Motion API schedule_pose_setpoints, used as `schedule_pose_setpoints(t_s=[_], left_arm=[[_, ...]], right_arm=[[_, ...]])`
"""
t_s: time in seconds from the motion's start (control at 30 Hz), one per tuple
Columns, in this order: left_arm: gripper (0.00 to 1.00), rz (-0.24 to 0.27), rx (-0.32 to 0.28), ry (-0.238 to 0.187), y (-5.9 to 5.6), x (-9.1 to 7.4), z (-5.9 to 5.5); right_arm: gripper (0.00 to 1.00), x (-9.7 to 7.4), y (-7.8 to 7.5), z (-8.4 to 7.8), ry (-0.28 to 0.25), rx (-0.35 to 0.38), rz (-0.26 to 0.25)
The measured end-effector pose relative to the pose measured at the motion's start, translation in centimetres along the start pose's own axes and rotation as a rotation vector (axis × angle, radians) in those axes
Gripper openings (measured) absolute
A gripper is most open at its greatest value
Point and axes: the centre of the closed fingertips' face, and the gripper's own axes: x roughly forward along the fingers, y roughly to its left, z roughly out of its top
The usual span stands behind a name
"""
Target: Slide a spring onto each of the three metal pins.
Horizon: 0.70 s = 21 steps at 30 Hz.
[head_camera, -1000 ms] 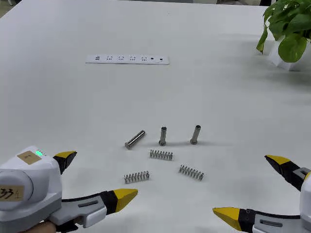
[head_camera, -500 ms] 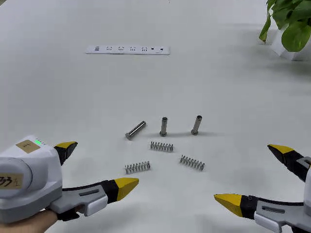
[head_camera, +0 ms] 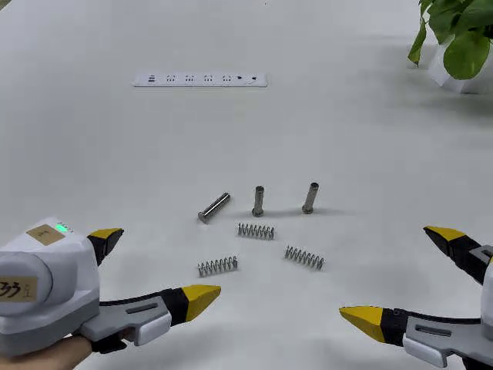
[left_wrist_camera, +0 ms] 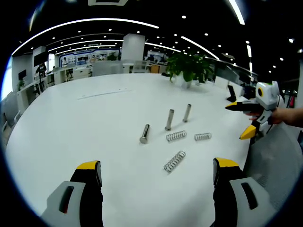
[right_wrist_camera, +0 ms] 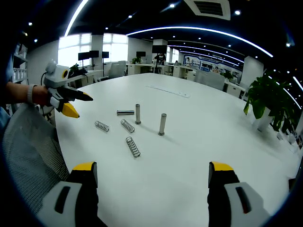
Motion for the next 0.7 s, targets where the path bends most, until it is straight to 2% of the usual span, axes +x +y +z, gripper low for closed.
schedule_pose_setpoints(t_s=[0.2,0.3,0.33,0.4,0.47,0.57,0.63,0.7], left_arm=[[1.0,-0.005,-0.013,0.006,0.2,0.1,0.5],[1.0,-0.032,0.0,0.023,-0.1,0.5,1.1],[1.0,-0.041,0.01,0.024,0.1,0.7,1.3],[0.94,-0.073,0.038,0.037,-0.1,1.2,2.1],[0.91,-0.082,0.066,0.044,-0.1,1.6,3.1],[0.92,-0.092,0.083,0.062,0.4,2.3,4.1],[0.87,-0.102,0.098,0.072,1.0,2.9,4.6],[0.83,-0.113,0.108,0.082,0.5,3.5,5.4]], right_arm=[[0.99,0.0,0.3,0.0,-0.001,-0.006,0.012],[0.99,0.1,0.3,0.0,-0.001,-0.009,0.017],[0.99,0.1,0.3,0.0,-0.001,-0.01,0.019],[0.99,0.1,0.4,0.0,0.001,-0.014,0.021],[0.99,0.1,0.4,0.0,-0.004,-0.017,0.022],[0.99,0.1,0.4,0.0,-0.008,-0.017,0.024],[0.99,0.1,0.4,0.0,-0.007,-0.018,0.025],[0.99,0.1,0.4,0.1,-0.013,-0.014,0.028]])
